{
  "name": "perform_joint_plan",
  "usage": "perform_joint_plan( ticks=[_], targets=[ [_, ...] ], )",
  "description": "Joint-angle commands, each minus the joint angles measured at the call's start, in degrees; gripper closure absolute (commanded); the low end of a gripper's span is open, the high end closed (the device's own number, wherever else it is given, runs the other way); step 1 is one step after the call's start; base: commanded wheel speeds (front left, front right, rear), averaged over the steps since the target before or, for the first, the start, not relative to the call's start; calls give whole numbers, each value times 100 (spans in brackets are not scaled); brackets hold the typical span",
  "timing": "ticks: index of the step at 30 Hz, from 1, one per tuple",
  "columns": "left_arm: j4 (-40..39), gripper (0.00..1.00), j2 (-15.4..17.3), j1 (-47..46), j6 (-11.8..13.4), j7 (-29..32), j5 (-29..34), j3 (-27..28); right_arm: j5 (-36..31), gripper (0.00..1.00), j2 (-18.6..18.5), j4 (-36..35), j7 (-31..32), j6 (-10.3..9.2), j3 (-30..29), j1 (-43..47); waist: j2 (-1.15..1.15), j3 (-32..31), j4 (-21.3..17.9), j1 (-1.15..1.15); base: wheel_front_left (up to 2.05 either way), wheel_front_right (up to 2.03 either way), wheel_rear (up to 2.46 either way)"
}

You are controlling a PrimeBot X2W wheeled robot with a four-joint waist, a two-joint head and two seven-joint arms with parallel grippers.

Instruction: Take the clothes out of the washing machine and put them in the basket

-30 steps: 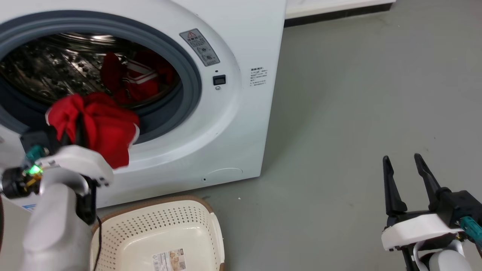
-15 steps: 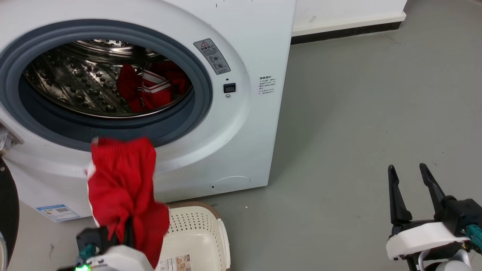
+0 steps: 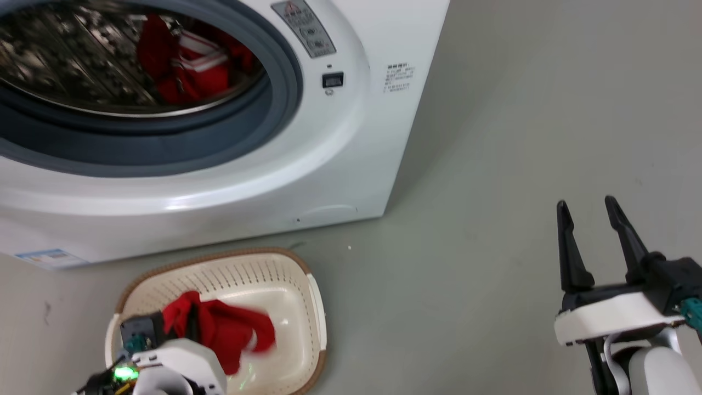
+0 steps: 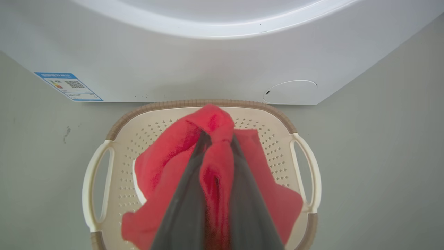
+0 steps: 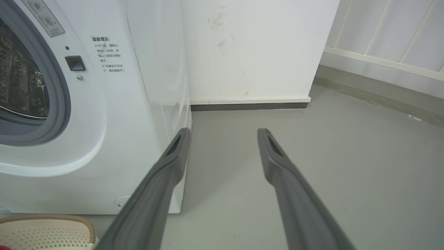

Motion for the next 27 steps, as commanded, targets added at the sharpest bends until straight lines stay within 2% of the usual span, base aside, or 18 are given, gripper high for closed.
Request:
perform_joint_plan(
  ticks=[1, 10, 14, 22, 27],
  targets=[
    [211, 100, 104, -314, -20, -65, 14, 38, 36, 0, 2, -51, -44, -2, 43, -164, 0, 614, -176, 0, 0, 0, 0],
    [1677, 100, 343, -1562, -266, -145, 19, -28, 224, 0, 2, 4, -263, -2, 199, -669, 0, 1700, -501, 0, 0, 0, 0],
    [2283, 100, 376, -1949, -293, -130, 23, -77, 290, 0, 2, 85, -349, -2, 238, -841, 0, 2016, -611, 0, 0, 0, 0],
    [3156, 100, 458, -2378, -386, -9, -77, -78, 380, 0, 3, 134, -443, -2, 286, -1013, 0, 2343, -802, 0, 0, 0, 0],
    [3410, 100, 489, -2509, -418, 78, -148, -78, 430, 0, 2, 154, -479, -2, 277, -1062, 0, 2442, -851, 0, 0, 0, 0]
  ],
)
